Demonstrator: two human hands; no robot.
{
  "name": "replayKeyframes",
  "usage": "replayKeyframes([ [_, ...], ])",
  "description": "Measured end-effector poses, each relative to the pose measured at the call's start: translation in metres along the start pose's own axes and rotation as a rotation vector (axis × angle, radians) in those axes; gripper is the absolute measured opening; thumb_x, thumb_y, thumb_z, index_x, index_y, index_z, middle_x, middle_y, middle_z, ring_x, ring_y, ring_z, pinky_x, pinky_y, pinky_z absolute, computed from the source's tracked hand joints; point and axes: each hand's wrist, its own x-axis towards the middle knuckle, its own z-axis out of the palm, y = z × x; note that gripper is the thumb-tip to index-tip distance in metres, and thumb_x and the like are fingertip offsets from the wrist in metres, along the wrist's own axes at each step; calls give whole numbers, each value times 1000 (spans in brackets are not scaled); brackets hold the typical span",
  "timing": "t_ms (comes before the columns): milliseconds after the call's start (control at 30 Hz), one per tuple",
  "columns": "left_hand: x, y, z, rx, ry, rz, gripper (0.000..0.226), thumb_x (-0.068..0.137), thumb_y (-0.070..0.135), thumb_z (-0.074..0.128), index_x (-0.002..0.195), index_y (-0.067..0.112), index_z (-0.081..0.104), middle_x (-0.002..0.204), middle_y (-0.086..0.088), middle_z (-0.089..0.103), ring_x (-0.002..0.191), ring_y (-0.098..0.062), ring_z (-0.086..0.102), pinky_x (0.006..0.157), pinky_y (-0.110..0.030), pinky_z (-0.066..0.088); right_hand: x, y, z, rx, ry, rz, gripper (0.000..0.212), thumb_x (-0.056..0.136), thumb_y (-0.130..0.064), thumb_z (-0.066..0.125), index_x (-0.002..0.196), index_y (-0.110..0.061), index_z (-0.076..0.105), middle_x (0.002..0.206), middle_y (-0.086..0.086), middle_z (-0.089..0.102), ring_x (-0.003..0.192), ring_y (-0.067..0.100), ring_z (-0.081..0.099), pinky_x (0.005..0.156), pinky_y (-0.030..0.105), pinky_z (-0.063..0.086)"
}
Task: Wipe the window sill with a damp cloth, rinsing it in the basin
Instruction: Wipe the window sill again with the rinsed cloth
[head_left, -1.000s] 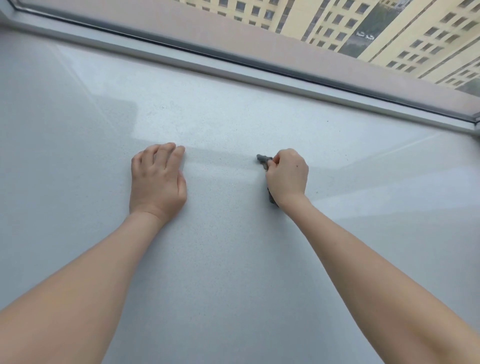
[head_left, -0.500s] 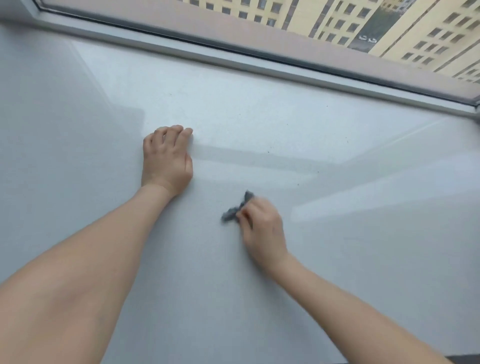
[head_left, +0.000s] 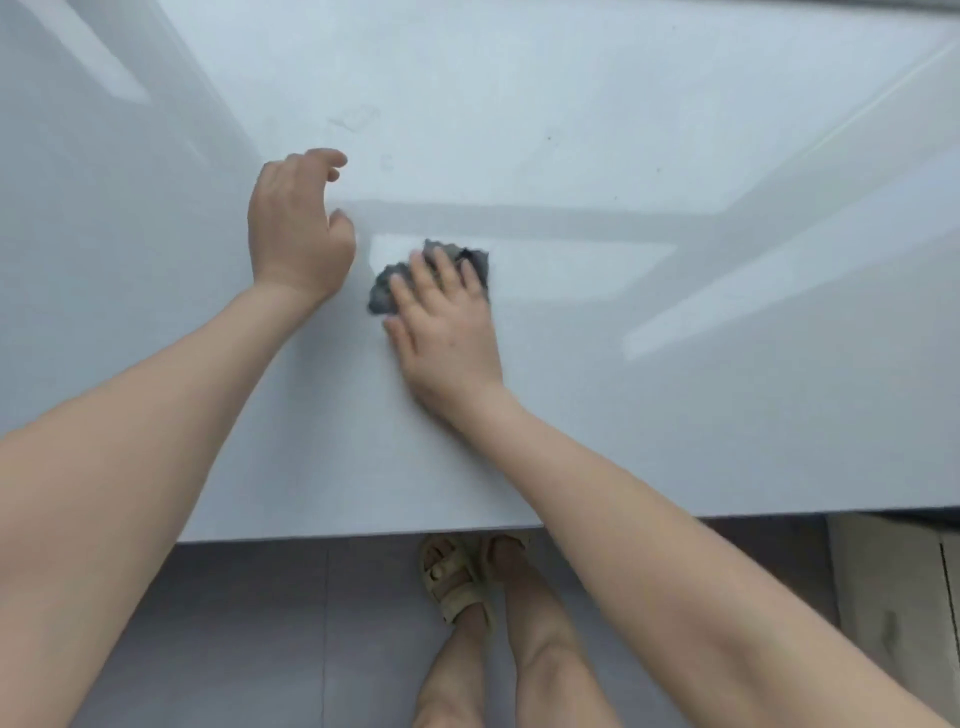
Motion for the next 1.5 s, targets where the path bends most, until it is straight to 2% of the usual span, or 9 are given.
replayKeyframes([
  [200,-17,15,6,-1,-46,6,46,74,5,43,119,4,52,114,-15,59,106,-34,48,92,-33,30,-128,1,-36,7,-217,-308,35,95,-36,43,126,-29,58,144,5,44,140,30,27,113,58,12],
  [367,-27,40,27,-34,-117,-12,41,81,1,46,121,3,52,117,-18,57,110,-36,46,95,-35,30,-170,173,-111,-257,-136,260,42,94,-37,34,132,-30,47,145,6,42,138,31,30,112,59,15],
  [500,-28,55,32,-58,-126,21,39,82,4,48,121,2,52,117,-20,56,110,-37,46,95,-37,31,-156,160,-104,-331,-76,614,49,94,-39,29,133,-21,51,148,12,37,139,36,25,110,62,14],
  [633,-21,60,43,-45,-122,44,39,82,1,49,121,1,52,116,-21,56,110,-38,45,95,-39,32,-132,77,-67,-182,-177,80,43,94,-41,39,133,-25,51,149,9,35,142,33,19,111,60,15],
  [800,4,71,64,-42,-73,5,43,80,-5,45,122,1,51,119,-22,55,112,-38,46,95,-39,32,-67,129,-72,-86,-358,-466,36,96,-37,42,129,-34,53,147,1,41,141,27,25,115,51,13],
  [867,17,75,76,-19,-39,-1,44,77,-4,43,120,0,53,119,-22,56,109,-39,48,94,-41,34,-24,162,-70,-97,-336,-446,37,96,-37,38,129,-34,53,145,1,43,140,26,28,115,50,13],
  [1200,65,82,108,4,100,-66,50,72,1,35,116,0,57,114,-21,59,105,-40,51,92,-42,36,104,304,-93,-267,-95,496,46,100,-35,22,144,-27,34,156,5,20,145,24,10,116,47,0],
  [1367,86,84,108,-52,167,-152,50,69,-2,33,113,0,57,108,-21,60,97,-39,50,86,-35,34,77,180,-48,-119,-148,-92,44,94,-34,33,129,-22,55,142,9,46,134,33,38,112,51,16],
  [1500,106,88,115,-17,180,-166,48,70,0,33,111,-1,57,106,-20,61,95,-40,51,85,-36,33,153,177,-39,-83,-289,-234,45,97,-37,26,139,-31,42,151,4,34,142,26,24,116,45,3],
])
